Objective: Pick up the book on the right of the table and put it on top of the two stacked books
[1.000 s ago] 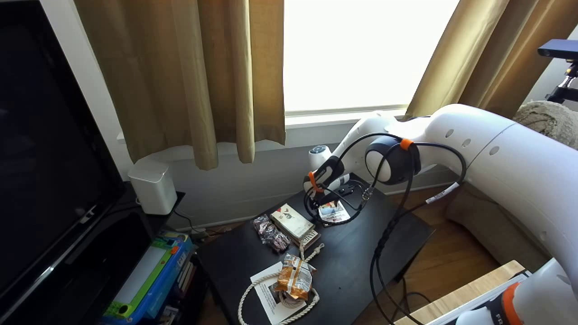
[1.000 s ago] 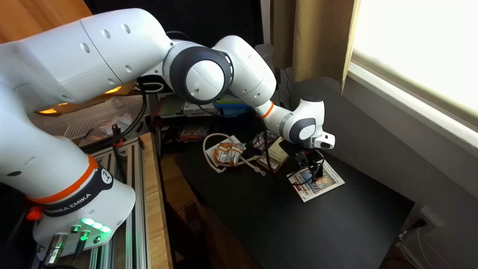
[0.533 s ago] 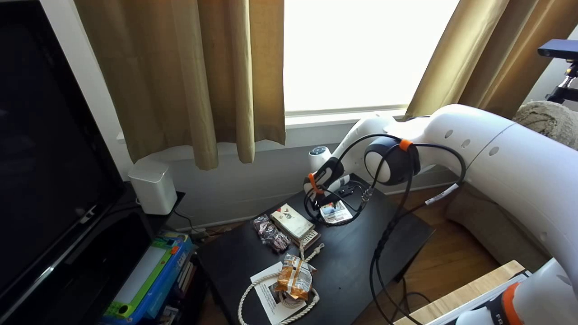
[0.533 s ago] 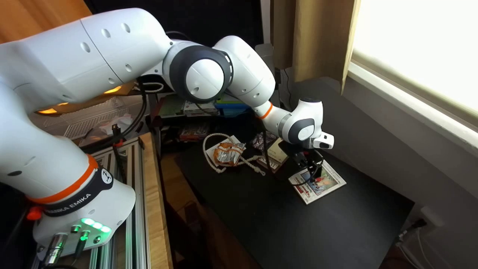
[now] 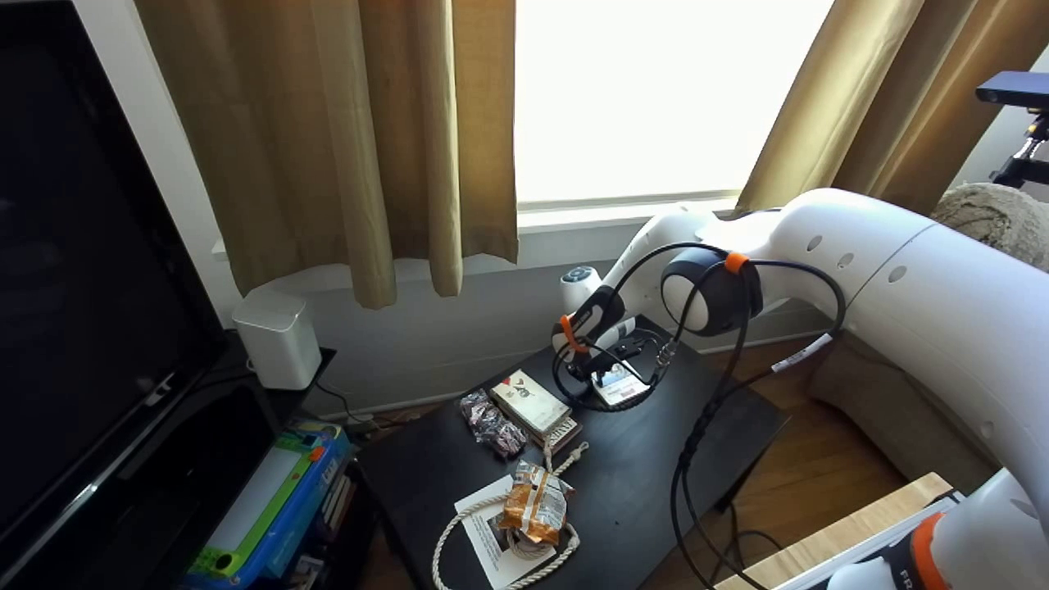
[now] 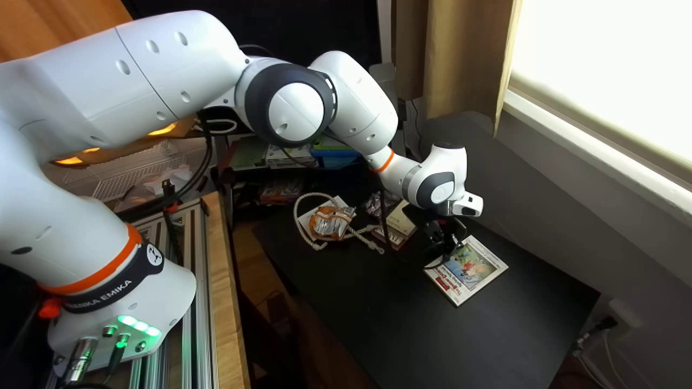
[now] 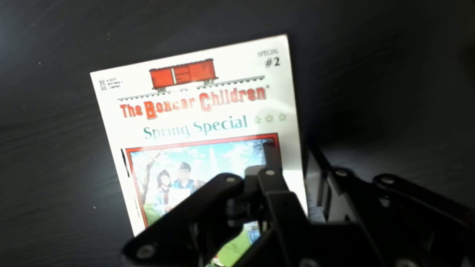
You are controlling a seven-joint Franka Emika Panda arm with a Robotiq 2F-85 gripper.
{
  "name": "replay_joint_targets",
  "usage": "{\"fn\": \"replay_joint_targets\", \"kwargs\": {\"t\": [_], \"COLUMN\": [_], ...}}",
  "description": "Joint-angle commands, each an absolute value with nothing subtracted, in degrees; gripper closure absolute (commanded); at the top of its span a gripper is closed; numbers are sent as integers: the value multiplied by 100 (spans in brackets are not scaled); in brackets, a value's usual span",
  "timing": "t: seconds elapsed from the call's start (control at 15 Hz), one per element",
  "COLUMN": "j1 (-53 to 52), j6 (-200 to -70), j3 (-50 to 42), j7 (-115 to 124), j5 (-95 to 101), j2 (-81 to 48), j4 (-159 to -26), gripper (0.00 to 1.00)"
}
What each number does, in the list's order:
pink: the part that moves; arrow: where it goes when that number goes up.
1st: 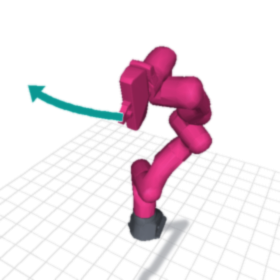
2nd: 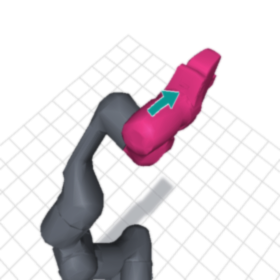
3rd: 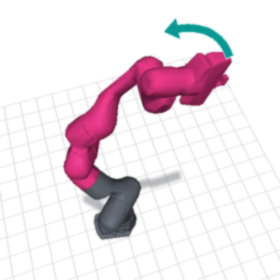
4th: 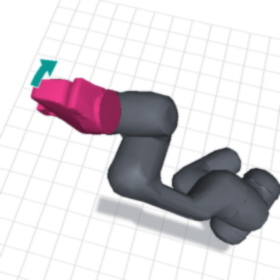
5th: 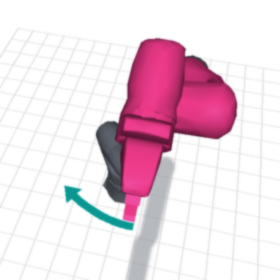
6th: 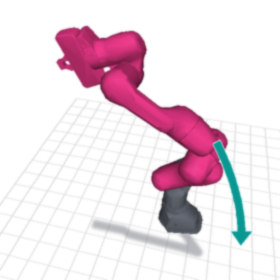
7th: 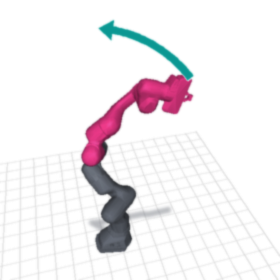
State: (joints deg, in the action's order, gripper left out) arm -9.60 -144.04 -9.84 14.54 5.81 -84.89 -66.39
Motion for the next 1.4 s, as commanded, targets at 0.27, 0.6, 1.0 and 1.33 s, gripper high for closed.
{"fn": "replay_joint_targets", "kwargs": {"t": [0.27, 0.6, 1.0, 1.33], "j1": [-940, -923, -797, -638], "j6": [-14429, -14423, -14352, -14321], "j3": [-1045, -1063, -923, -713], "j7": [1644, 1650, 1478, 1247], "j5": [640, 645, 590, 522], "j2": [-8688, -8641, -8605, -8593], "j4": [-6499, -6484, -6333, -6171], "gripper": [99, 98, 98, 98]}}
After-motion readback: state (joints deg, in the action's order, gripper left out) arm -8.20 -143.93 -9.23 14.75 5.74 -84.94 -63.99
